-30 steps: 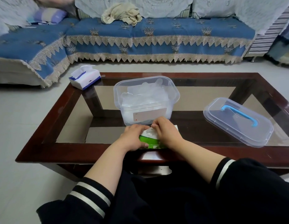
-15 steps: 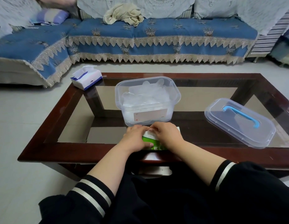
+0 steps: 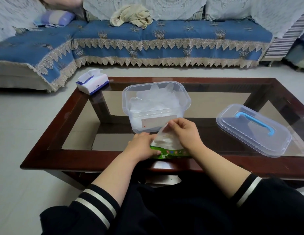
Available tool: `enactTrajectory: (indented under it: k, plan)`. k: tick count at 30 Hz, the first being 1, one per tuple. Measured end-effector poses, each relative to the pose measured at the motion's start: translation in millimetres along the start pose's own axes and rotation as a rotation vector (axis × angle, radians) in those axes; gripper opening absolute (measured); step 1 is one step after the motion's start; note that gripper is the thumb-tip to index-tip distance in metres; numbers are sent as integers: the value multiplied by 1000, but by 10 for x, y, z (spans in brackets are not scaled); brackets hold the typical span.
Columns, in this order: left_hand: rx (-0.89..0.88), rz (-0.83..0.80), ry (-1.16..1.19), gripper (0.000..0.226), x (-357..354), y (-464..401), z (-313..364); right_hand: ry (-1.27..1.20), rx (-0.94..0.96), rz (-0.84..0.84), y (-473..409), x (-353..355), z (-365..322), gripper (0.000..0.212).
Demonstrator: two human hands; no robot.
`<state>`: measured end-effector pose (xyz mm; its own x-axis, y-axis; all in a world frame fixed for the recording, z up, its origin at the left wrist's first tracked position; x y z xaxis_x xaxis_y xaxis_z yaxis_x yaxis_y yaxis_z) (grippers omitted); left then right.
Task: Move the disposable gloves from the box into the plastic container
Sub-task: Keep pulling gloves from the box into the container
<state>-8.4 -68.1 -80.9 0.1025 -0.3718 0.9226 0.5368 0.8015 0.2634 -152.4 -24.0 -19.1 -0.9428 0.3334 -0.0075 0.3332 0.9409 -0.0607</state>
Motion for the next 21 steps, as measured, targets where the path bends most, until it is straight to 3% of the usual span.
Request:
enactTrajectory:
  k: [4,8,14,19,21]
  plan:
    - [17,-40,-76,52,-33,-6,-1,-219,-19,97,-34,133,-86,23]
    - [46,-70,-115,66,-61,-28,2,-224,9,102,-57,94,-239,28]
    - [58,-88,-123,65,-111,-60,-1,-235,97,30,-131,-166,-554,21]
    - [46,-95,-216,72,-143,-10,114,-160,427,43,-300,-208,-1497,17]
    - [43,-83,-207,73,-129,2,97,-73,460,76,-547,-146,-1811,14]
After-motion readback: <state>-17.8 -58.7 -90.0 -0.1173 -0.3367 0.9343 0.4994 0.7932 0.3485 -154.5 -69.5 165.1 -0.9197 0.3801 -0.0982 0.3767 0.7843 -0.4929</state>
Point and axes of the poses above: each hand's wrist, its own y-axis away from the middle knuckle, its own x-axis out of the back of the hand, z = x × y, the point moved 10 cm from there along -y, towards the middle knuckle, and after that the axes turned 13 degrees about -y, right-handed, at the moved point
